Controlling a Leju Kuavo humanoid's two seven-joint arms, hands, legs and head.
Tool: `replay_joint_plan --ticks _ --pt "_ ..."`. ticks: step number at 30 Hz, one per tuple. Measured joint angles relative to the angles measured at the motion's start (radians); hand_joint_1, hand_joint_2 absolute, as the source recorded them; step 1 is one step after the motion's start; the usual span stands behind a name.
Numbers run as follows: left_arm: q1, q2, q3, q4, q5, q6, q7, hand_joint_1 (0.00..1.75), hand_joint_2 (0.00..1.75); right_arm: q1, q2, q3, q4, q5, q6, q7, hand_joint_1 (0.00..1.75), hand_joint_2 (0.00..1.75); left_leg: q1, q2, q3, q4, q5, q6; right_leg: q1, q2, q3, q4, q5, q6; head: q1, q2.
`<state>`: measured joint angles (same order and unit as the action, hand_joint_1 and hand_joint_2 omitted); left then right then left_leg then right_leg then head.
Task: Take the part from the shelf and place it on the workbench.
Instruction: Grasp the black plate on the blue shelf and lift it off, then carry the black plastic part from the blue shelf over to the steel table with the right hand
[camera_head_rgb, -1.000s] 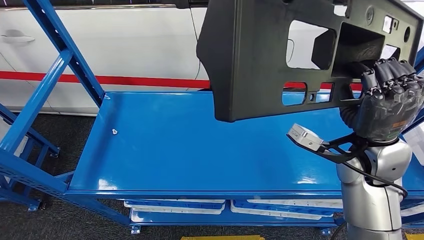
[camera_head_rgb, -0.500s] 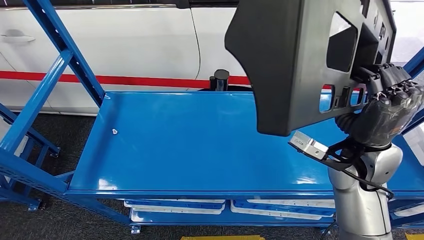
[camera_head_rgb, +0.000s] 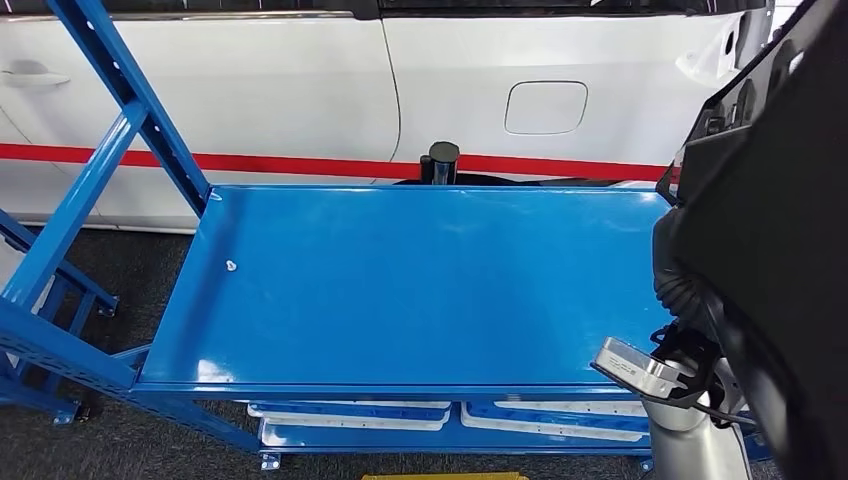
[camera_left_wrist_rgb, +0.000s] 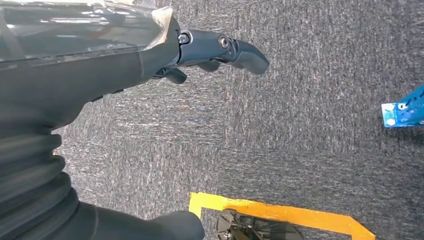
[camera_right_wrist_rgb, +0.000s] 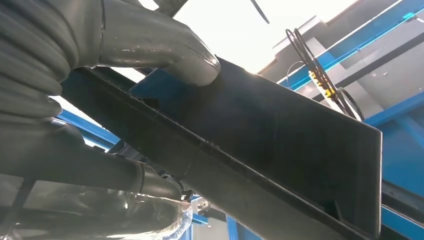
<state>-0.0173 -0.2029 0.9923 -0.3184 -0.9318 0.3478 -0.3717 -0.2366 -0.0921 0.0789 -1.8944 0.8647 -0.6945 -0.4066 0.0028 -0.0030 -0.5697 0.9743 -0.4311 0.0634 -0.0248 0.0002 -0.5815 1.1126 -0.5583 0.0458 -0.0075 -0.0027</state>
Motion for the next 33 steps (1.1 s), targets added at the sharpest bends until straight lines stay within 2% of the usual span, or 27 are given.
replay_joint_plan --ticks 2,3,4,6,7,8,11,12,13,14,16,17,18,19,20,22,23,24,25,27,28,29,31,32,33 --pt "0.000 -0.001 0.004 -0.001 -0.001 0.000 0.001 0.00 1.75 0.022 0.007 0.001 -0.004 0.001 0.000 -0.002 1.66 1.75 0.000 0.000 -0.001 0.001 0.001 0.000 0.001 0.000 -0.065 0.128 -0.044 -0.005 0.002 0.000" --pt "0.000 -0.002 0.006 -0.001 -0.002 0.000 0.002 0.00 1.75 0.035 0.012 0.002 -0.006 0.004 0.000 -0.001 1.66 1.75 0.001 0.000 -0.001 0.002 0.001 0.000 -0.001 0.000 -0.080 0.154 -0.047 0.000 0.002 0.000" --pt "0.000 -0.003 0.008 -0.001 -0.004 0.000 0.004 0.00 1.75 0.046 0.016 0.003 -0.009 0.007 0.000 0.001 1.66 1.75 0.002 -0.001 -0.002 0.004 0.000 -0.002 -0.004 0.000 -0.076 0.139 -0.033 0.009 0.002 0.000" --pt "0.001 -0.003 0.012 -0.002 -0.009 -0.002 0.006 0.00 1.75 0.060 0.023 0.006 -0.017 0.009 0.000 0.008 1.66 1.75 0.006 -0.001 -0.004 0.014 -0.004 -0.013 -0.015 -0.002 -0.020 0.013 0.024 0.033 0.003 0.000" --pt "0.001 -0.003 0.014 -0.002 -0.011 -0.003 0.006 0.00 1.75 0.066 0.026 0.007 -0.021 0.007 0.000 0.011 1.66 1.75 0.006 -0.002 -0.007 0.023 -0.009 -0.021 -0.017 -0.001 0.008 -0.047 0.048 0.038 0.004 0.000" --pt "0.001 -0.003 0.016 -0.004 -0.012 -0.003 0.007 0.00 1.75 0.072 0.029 0.008 -0.025 0.004 0.000 0.013 1.66 1.75 0.004 -0.003 -0.011 0.030 -0.012 -0.030 -0.018 0.001 0.027 -0.085 0.064 0.037 0.003 0.000" --pt "0.001 -0.004 0.020 -0.006 -0.017 -0.003 0.008 0.00 1.75 0.094 0.034 0.008 -0.031 -0.009 -0.001 0.013 1.66 1.75 0.005 -0.005 -0.018 0.037 -0.009 -0.049 -0.014 0.005 0.025 -0.091 0.077 0.016 0.000 0.000" --pt "0.002 -0.004 0.021 -0.006 -0.018 -0.003 0.008 0.00 1.75 0.097 0.035 0.007 -0.032 -0.014 -0.001 0.013 1.66 1.75 0.007 -0.004 -0.021 0.041 -0.013 -0.053 -0.014 0.005 0.021 -0.090 0.081 0.009 0.000 0.000" --pt "0.002 -0.004 0.023 -0.006 -0.019 -0.003 0.008 0.00 1.75 0.100 0.036 0.007 -0.033 -0.018 -0.001 0.013 1.66 1.75 0.010 -0.003 -0.029 0.058 -0.030 -0.057 -0.015 0.005 0.017 -0.090 0.085 0.001 -0.001 0.000" --pt "0.002 -0.004 0.023 -0.006 -0.019 -0.003 0.008 0.00 1.75 0.102 0.037 0.006 -0.034 -0.021 -0.001 0.012 1.66 1.75 0.011 -0.002 -0.044 0.095 -0.062 -0.060 -0.016 0.004 0.013 -0.091 0.090 -0.007 -0.002 0.000" --pt "0.002 -0.004 0.024 -0.006 -0.020 -0.003 0.008 0.00 1.75 0.109 0.038 0.005 -0.037 -0.027 -0.001 0.010 1.66 1.75 0.011 0.000 -0.089 0.219 -0.146 -0.065 -0.012 0.001 0.000 -0.091 0.099 -0.021 -0.005 0.000" --pt "0.002 -0.004 0.024 -0.006 -0.020 -0.003 0.008 0.00 1.75 0.113 0.039 0.004 -0.037 -0.029 -0.001 0.009 1.66 1.75 0.011 0.000 -0.109 0.279 -0.177 -0.066 -0.008 0.000 -0.007 -0.091 0.104 -0.026 -0.006 0.000" --pt "0.002 -0.004 0.024 -0.006 -0.020 -0.003 0.008 0.00 1.75 0.117 0.039 0.003 -0.037 -0.032 -0.001 0.008 1.66 1.75 0.011 0.000 -0.114 0.310 -0.190 -0.065 -0.005 -0.001 -0.014 -0.090 0.109 -0.029 -0.006 0.000" --pt "0.002 -0.004 0.024 -0.006 -0.020 -0.003 0.008 0.00 1.75 0.120 0.040 0.002 -0.037 -0.034 -0.001 0.006 1.66 1.75 0.011 0.000 -0.100 0.305 -0.185 -0.062 -0.002 -0.001 -0.021 -0.090 0.114 -0.030 -0.006 0.000" --pt "0.002 -0.004 0.024 -0.006 -0.020 -0.003 0.008 0.00 1.75 0.122 0.041 0.001 -0.037 -0.036 -0.001 0.004 1.66 1.75 0.011 0.000 -0.065 0.260 -0.165 -0.057 0.000 -0.001 -0.026 -0.090 0.119 -0.029 -0.006 0.000" --pt "-0.001 -0.004 0.025 -0.006 -0.020 -0.002 0.009 0.00 1.75 0.123 0.043 -0.003 -0.038 -0.037 -0.001 -0.003 1.66 1.75 0.008 -0.001 0.030 0.119 -0.122 -0.046 0.004 -0.001 -0.032 -0.090 0.129 -0.023 -0.006 0.000" --pt "-0.002 -0.004 0.025 -0.006 -0.020 -0.001 0.009 0.00 1.75 0.123 0.044 -0.005 -0.039 -0.037 -0.001 -0.005 1.66 1.75 0.005 -0.001 0.063 0.066 -0.109 -0.043 0.006 -0.001 -0.033 -0.090 0.134 -0.019 -0.004 0.000" --pt "-0.004 -0.004 0.025 -0.007 -0.020 0.000 0.009 0.00 1.75 0.123 0.046 -0.006 -0.040 -0.037 -0.001 -0.007 1.66 1.75 0.001 -0.001 0.078 0.038 -0.104 -0.040 0.007 -0.002 -0.034 -0.090 0.138 -0.014 -0.003 0.000" --pt "-0.004 -0.004 0.025 -0.007 -0.020 0.000 0.009 0.00 1.75 0.124 0.047 -0.007 -0.040 -0.037 -0.001 -0.008 1.66 1.75 -0.005 -0.001 0.078 0.033 -0.102 -0.037 0.006 -0.002 -0.035 -0.091 0.144 -0.007 -0.002 0.000" --pt "-0.003 -0.005 0.027 -0.007 -0.020 0.000 0.010 0.00 1.75 0.126 0.050 -0.008 -0.040 -0.036 -0.001 -0.009 1.66 1.75 -0.010 0.001 0.066 0.030 -0.085 -0.024 0.001 -0.003 -0.040 -0.091 0.151 0.008 -0.002 0.000" --pt "-0.003 -0.005 0.027 -0.007 -0.019 0.001 0.010 0.00 1.75 0.128 0.051 -0.009 -0.040 -0.035 -0.001 -0.009 1.66 1.75 -0.010 0.002 0.059 0.027 -0.074 -0.015 0.000 -0.003 -0.050 -0.080 0.139 0.010 -0.001 0.000" --pt "-0.003 -0.005 0.028 -0.007 -0.019 0.001 0.010 0.00 1.75 0.130 0.052 -0.011 -0.040 -0.034 -0.001 -0.009 1.66 1.75 -0.009 0.005 0.049 0.024 -0.062 -0.007 0.000 -0.003 -0.064 -0.053 0.112 0.007 0.001 0.000" --pt "-0.003 -0.005 0.030 -0.007 -0.020 -0.001 0.010 0.00 1.75 0.133 0.053 -0.015 -0.040 -0.034 -0.001 -0.008 1.66 1.75 -0.010 0.007 0.025 0.024 -0.041 0.004 0.002 -0.002 -0.105 0.064 0.024 -0.007 0.006 0.000" --pt "-0.003 -0.006 0.031 -0.007 -0.020 -0.002 0.010 0.00 1.75 0.135 0.053 -0.017 -0.040 -0.034 -0.001 -0.008 1.66 1.75 -0.012 0.008 0.010 0.024 -0.031 0.006 0.002 -0.002 -0.120 0.130 -0.011 -0.008 0.008 0.000" --pt "-0.003 -0.006 0.032 -0.007 -0.020 -0.002 0.010 0.00 1.75 0.137 0.054 -0.019 -0.040 -0.034 -0.001 -0.007 1.66 1.75 -0.013 0.008 -0.004 0.025 -0.020 0.006 0.003 -0.002 -0.124 0.178 -0.029 -0.005 0.008 0.000"
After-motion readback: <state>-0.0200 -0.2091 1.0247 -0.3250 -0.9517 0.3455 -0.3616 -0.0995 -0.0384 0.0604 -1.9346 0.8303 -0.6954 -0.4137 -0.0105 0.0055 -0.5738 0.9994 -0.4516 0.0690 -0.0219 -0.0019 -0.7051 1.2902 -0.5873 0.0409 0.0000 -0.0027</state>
